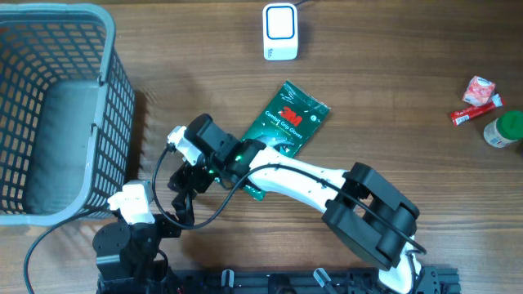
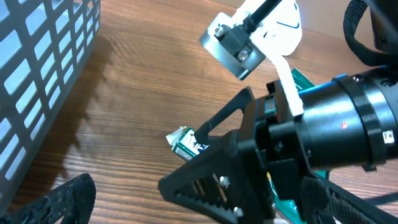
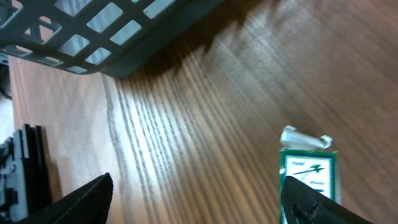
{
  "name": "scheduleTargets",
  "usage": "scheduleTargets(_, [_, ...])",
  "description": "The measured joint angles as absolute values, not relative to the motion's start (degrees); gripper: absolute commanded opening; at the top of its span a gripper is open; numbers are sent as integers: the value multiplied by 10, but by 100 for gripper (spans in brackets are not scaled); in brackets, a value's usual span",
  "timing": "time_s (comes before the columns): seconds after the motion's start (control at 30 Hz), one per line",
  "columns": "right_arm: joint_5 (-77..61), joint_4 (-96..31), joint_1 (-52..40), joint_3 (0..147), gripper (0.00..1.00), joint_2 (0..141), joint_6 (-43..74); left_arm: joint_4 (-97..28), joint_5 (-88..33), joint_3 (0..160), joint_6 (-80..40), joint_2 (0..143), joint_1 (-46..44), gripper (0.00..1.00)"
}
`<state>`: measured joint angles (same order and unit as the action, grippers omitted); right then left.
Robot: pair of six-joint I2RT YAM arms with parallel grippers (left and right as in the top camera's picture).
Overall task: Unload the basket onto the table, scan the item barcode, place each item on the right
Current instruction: 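Reach down and grasp the small white Axe box with the right gripper, then lift the Axe box and swing the right arm toward the right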
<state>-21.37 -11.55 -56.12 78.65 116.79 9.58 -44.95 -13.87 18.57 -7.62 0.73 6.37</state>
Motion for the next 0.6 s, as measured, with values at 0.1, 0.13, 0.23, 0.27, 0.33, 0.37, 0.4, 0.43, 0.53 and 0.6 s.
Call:
scheduleTargets(0.1, [-166,-116,-566,787,91,1168,143,-450,-139,186,-76,7,64,100])
scheduleTargets(0.13, [-175,-116,-562,787,91,1168,162,-450,-139,186,-76,7,64,100])
scheduleTargets(0.23, [-219,-114,-529,787,91,1168,217,-450,-139,186,-76,7,64,100])
scheduleTargets(0.27, [-220,-116,-513,787,92,1168,228,-450,-139,186,-76,7,64,100])
scheduleTargets(0.33, [-207,-116,-486,787,93,1168,211,-450,-139,186,-76,7,64,100])
scheduleTargets(0.37, [-203,-115,-481,787,93,1168,184,-450,-139,186,-76,7,64,100])
scheduleTargets(0.4, [-203,-115,-481,787,93,1169,153,-450,-139,186,-76,7,64,100])
scheduleTargets(0.43, [-205,-115,-489,787,93,1175,99,-450,-139,186,-76,7,64,100])
scheduleTargets(0.53, [-219,-115,-517,787,93,1209,17,-450,-139,186,-76,7,64,100])
scheduleTargets(0.6, [-215,-110,-529,787,88,1230,-15,-450,-139,186,-76,7,64,100])
